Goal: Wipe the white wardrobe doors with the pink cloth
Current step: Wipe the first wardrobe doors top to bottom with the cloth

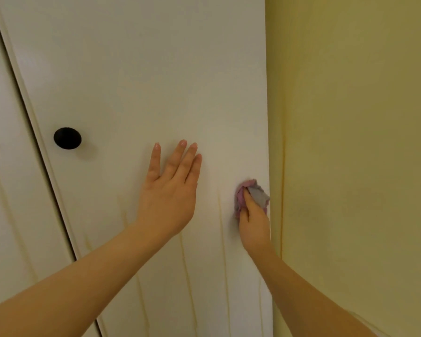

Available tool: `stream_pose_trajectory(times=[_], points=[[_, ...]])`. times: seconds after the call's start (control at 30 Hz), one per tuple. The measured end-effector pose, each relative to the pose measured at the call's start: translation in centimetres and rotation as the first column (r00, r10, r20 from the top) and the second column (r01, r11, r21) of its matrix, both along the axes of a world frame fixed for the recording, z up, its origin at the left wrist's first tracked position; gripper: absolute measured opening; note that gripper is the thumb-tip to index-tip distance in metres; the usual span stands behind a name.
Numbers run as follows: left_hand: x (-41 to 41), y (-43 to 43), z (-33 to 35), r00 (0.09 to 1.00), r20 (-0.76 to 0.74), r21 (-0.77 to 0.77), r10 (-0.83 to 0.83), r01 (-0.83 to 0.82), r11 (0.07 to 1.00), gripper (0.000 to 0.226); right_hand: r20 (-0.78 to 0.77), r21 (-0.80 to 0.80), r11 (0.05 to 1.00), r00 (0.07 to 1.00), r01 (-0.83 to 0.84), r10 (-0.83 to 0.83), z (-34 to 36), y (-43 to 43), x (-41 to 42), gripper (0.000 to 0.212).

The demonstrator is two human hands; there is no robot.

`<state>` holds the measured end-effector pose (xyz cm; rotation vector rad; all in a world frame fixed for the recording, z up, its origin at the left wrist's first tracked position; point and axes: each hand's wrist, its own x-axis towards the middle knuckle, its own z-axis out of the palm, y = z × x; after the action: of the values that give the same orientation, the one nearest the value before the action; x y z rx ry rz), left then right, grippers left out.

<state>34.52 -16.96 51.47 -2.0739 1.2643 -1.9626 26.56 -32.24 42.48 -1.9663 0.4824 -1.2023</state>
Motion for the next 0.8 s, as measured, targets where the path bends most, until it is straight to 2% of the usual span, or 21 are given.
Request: stream_pose_trajectory(times=[0.1,0.17,0.23,0.33,0.43,0.5,0.67,0.8], points=[[0.2,0.5,-0.5,1.000,0.001,0.018,0.018,-0.018,1.000,0.050,-0.043,0.066,0.998,0.999,0.007,-0.004,-0.4,-0.1,-0.7,0.044],[0.2,0.7,-0.6,1.000,-0.004,0.022,0.026,-0.026,0.999,0.050,-0.059,0.039,0.999,0.998,0.030,-0.027,1.6,-1.9,-0.3,0.050],[0.0,0.8,-0.7,1.000,-0.006,0.011,0.023,-0.023,1.000,0.049,0.011,0.008,0.999,0.999,0.039,-0.039,3.5,-3.0,0.0,0.050],[0.1,1.2,-0.7,1.000,-0.014,0.010,0.016,-0.015,1.000,0.050,-0.002,-0.026,0.999,0.999,0.036,-0.036,1.6,-2.4,0.2,0.048],[0.7,1.9,-0.4,0.999,-0.013,-0.018,0.036,-0.036,0.999,0.049,-0.024,0.075,0.997,1.000,0.017,-0.015,-2.6,-1.8,-0.2,0.038],[0.7,1.9,-0.4,0.999,-0.023,-0.010,0.041,-0.042,0.999,0.049,0.021,0.142,0.989,0.999,0.037,-0.040,-1.8,-2.4,-0.2,0.034],[-0.1,1.0,-1.1,1.000,-0.026,0.008,0.015,-0.014,1.000,0.049,0.105,0.027,0.998,0.993,-0.061,0.058,4.0,-0.4,0.7,0.036],[-0.1,0.9,-1.5,1.000,-0.016,0.011,0.012,-0.012,1.000,0.049,0.030,-0.011,0.998,0.998,-0.061,0.062,1.5,1.5,0.1,0.035]])
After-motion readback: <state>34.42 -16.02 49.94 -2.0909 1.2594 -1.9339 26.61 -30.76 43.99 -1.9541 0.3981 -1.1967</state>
